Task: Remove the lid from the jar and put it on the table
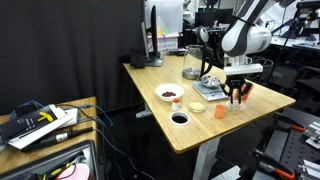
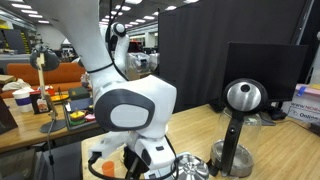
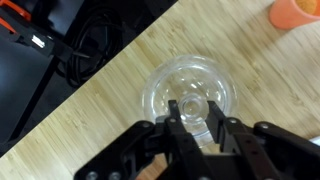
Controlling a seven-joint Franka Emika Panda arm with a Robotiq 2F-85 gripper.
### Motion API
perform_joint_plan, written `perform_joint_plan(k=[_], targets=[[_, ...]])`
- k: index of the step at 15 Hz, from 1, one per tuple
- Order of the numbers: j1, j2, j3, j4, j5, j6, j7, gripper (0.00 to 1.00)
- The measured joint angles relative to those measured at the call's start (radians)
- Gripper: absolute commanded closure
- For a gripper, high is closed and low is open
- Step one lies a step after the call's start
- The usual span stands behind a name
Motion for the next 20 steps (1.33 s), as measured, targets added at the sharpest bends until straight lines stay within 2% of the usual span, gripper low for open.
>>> perform_joint_plan(k=[1,3,5,11,14,18,20], targets=[[0.0,0.002,0.0,0.007,0.0,-0.001,-0.004,0.88],[0.0,0.004,0.0,0.014,0.004,-0.001,-0.011,0.42],[0.0,0.004,0.0,0.021,0.026,-0.001,-0.032,0.38],[-0.001,-0.014,0.005,0.038,0.103,-0.006,-0.143,0.0],[0.003,-0.078,0.015,0.033,0.106,-0.023,-0.181,0.0],[0.024,-0.26,0.039,-0.013,0.09,-0.111,-0.197,0.0],[0.026,-0.304,0.041,-0.043,0.088,-0.12,-0.199,0.0]])
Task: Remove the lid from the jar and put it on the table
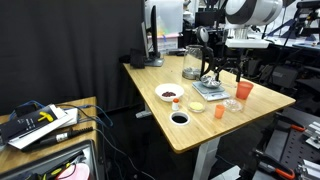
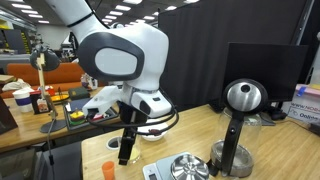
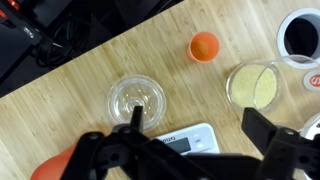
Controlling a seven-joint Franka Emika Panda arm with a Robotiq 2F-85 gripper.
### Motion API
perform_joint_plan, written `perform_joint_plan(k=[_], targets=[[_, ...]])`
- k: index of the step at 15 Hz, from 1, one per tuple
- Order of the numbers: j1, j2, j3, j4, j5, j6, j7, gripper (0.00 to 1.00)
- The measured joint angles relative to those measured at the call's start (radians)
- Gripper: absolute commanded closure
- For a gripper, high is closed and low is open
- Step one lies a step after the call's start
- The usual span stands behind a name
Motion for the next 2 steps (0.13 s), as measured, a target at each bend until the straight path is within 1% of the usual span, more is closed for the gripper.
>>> perform_joint_plan(k=[2], targets=[[-0.002,0.005,-0.002,-0.006,0.0,0.001,-0.006,0.0]])
